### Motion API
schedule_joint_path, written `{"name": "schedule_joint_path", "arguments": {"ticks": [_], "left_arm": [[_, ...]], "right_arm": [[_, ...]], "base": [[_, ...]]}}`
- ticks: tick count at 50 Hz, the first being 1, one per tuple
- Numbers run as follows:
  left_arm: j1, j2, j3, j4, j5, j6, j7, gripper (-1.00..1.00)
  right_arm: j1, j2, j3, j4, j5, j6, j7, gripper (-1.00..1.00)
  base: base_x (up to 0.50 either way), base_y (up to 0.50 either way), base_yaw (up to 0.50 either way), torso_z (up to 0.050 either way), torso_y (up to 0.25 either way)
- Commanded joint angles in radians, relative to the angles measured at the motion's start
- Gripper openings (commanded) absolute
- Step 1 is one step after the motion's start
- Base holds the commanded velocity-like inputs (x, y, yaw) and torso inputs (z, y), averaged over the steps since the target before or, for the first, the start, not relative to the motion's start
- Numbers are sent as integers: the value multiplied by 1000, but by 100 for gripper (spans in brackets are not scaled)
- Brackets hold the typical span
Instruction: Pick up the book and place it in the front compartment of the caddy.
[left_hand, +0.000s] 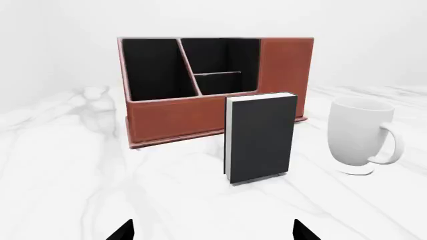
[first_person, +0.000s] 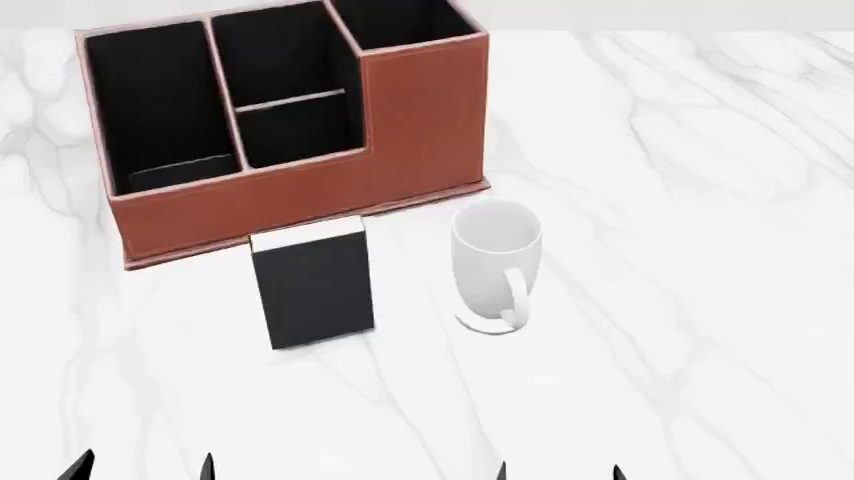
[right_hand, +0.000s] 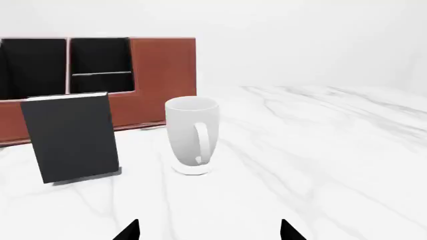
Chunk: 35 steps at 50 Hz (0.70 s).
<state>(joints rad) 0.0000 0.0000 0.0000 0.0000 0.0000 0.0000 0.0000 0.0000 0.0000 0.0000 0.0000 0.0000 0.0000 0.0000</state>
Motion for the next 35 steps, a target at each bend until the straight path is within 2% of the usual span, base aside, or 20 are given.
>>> {"name": "schedule_joint_path", "arguments": {"ticks": [1, 8, 15, 24, 35], "left_arm": [[-4, -15, 22, -10, -7, 8, -23, 100], [-2, -39, 45, -9, -39, 16, -44, 100], [-7, -53, 52, 8, -56, -4, -70, 100], [18, -76, 72, 164, -83, -34, -69, 100], [46, -110, 92, 479, -75, -197, -105, 100]], "right_arm": [[-1, 15, -19, -13, 10, 18, 28, 100], [5, 32, -24, 4, 60, 22, 71, 100], [10, 54, -58, -7, 17, 38, 120, 100], [-2, 82, -63, -172, 22, 112, 141, 100], [2, 114, -67, -563, 33, 334, 159, 100]], "base": [[0, 0, 0, 0, 0], [0, 0, 0, 0, 0], [0, 0, 0, 0, 0], [0, 0, 0, 0, 0], [0, 0, 0, 0, 0]]}}
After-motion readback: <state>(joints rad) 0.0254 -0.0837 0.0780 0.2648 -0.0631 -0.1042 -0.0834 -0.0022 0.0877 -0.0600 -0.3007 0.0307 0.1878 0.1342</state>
